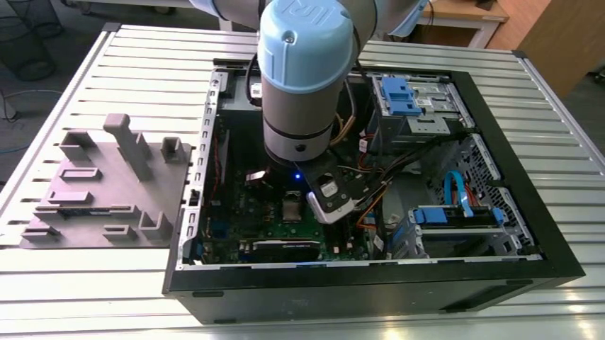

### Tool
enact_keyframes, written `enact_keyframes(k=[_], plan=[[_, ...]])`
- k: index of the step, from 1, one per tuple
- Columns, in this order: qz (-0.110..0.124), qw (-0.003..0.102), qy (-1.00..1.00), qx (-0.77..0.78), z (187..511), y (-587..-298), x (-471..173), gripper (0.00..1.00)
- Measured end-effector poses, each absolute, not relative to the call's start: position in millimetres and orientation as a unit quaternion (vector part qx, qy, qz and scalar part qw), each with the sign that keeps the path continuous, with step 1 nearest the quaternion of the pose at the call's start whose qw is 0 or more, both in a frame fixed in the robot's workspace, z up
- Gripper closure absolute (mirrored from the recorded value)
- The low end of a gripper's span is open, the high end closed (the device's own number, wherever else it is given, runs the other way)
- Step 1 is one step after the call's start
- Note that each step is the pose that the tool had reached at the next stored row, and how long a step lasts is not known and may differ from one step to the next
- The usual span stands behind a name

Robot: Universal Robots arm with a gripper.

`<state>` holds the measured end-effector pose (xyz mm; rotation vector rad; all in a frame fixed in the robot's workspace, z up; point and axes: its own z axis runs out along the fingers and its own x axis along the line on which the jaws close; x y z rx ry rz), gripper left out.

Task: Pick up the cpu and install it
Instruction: 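Place the cpu into insertion slot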

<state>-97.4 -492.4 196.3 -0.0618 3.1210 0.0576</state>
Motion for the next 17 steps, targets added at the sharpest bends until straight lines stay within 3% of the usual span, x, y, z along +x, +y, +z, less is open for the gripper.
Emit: enact_keyframes(k=[13,14,17], plan=[[0.018,0.010,1.000,-0.020,196.0,-492.5,-98.1,0.56],[0.018,0.010,1.000,-0.020,196.0,-492.5,-98.1,0.49],[0.018,0.010,1.000,-0.014,194.9,-492.5,-98.1,0.49]])
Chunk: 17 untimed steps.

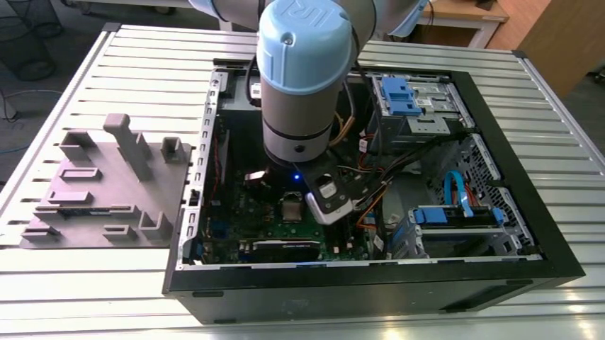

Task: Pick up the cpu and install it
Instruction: 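Place the cpu into insertion slot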

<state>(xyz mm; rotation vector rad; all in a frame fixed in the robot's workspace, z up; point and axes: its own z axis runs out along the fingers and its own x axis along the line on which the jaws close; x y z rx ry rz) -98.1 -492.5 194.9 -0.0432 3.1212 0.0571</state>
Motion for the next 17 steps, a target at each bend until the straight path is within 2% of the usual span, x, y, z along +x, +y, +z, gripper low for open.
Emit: enact_keyframes(k=[17], plan=[[0.017,0.010,1.000,0.002,192.7,-494.2,-94.5,0.49]])
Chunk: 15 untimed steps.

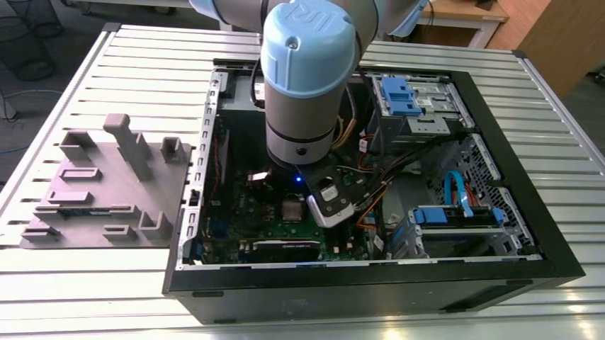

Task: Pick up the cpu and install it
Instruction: 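Place the cpu into insertion slot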

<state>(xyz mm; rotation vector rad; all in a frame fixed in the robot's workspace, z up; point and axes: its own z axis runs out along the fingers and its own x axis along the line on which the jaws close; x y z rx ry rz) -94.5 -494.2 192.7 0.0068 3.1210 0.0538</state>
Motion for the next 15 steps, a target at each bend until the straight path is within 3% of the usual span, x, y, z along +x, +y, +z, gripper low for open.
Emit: enact_keyframes(k=[12,13,15], plan=[[0.017,0.010,1.000,0.002,190.8,-494.2,-94.5,0.51],[0.017,0.010,1.000,0.002,190.8,-494.2,-94.5,0.56],[0.017,0.010,1.000,0.002,190.7,-494.1,-94.5,0.57]])
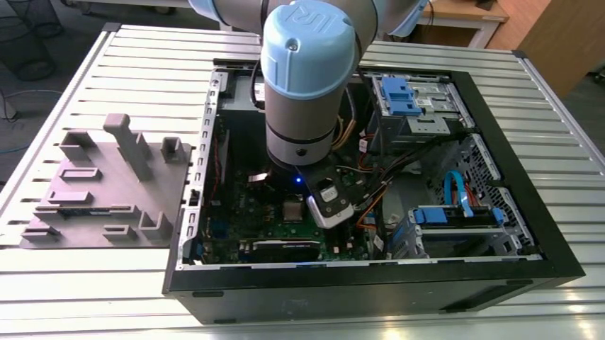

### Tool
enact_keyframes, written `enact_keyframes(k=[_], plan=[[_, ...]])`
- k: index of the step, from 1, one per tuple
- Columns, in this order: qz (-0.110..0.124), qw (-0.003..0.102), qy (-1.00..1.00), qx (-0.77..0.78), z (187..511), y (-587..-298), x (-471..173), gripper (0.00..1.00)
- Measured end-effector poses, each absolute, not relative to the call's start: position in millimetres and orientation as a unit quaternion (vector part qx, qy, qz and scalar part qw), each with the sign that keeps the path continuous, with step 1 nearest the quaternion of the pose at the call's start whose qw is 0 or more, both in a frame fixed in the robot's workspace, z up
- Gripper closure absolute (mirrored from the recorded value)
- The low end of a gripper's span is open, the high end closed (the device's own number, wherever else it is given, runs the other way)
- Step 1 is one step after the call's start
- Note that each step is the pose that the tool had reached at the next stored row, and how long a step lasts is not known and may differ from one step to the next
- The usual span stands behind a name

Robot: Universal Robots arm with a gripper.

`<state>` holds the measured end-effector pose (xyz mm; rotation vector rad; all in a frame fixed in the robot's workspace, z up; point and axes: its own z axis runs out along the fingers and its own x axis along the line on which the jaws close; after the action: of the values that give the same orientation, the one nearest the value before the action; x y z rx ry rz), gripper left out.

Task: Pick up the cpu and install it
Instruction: 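Place the cpu into insertion slot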

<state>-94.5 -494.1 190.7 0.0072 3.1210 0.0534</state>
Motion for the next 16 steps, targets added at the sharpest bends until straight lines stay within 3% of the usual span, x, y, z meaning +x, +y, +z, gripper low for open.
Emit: enact_keyframes(k=[16], plan=[[0.017,0.010,1.000,0.002,196.4,-494.1,-94.4,0.57]])
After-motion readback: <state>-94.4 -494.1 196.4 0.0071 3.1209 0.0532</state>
